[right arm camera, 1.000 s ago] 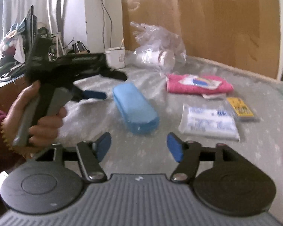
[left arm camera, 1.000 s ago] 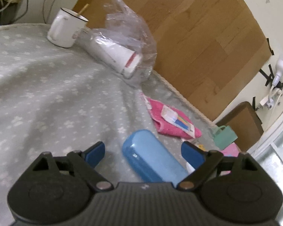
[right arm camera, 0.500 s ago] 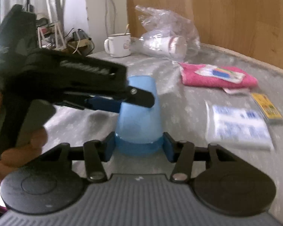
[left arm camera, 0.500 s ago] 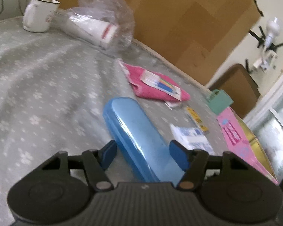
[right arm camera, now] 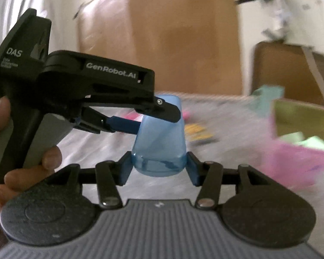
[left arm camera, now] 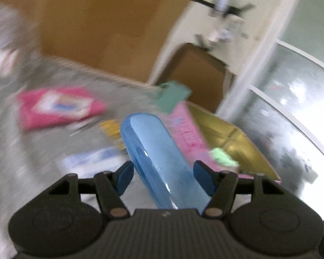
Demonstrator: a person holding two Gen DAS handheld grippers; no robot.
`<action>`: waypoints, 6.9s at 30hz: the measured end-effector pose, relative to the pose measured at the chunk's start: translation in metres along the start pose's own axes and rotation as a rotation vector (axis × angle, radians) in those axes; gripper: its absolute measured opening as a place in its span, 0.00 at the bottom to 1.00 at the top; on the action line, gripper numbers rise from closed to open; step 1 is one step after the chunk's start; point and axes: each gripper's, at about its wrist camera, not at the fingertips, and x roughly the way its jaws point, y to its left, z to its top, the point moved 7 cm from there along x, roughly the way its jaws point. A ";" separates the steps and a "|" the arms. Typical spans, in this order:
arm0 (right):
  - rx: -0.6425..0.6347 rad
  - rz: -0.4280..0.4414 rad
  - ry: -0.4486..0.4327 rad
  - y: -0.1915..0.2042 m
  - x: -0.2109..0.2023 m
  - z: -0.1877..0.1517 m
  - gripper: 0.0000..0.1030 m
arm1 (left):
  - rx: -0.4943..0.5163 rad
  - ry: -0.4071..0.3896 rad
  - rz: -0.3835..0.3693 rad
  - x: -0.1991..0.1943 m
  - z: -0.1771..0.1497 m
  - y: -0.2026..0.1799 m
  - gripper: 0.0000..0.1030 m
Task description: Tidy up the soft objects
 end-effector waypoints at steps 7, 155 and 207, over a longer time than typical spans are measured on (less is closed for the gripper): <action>0.076 -0.204 -0.133 -0.090 -0.039 0.023 0.54 | 0.117 0.042 -0.120 0.074 0.023 -0.095 0.61; 0.076 -0.154 0.013 -0.030 0.067 0.011 0.43 | 0.120 0.058 0.652 -0.021 -0.012 0.154 0.73; 0.162 -0.244 0.025 -0.038 0.076 0.000 0.56 | 0.217 -0.009 0.580 -0.021 -0.009 0.143 0.90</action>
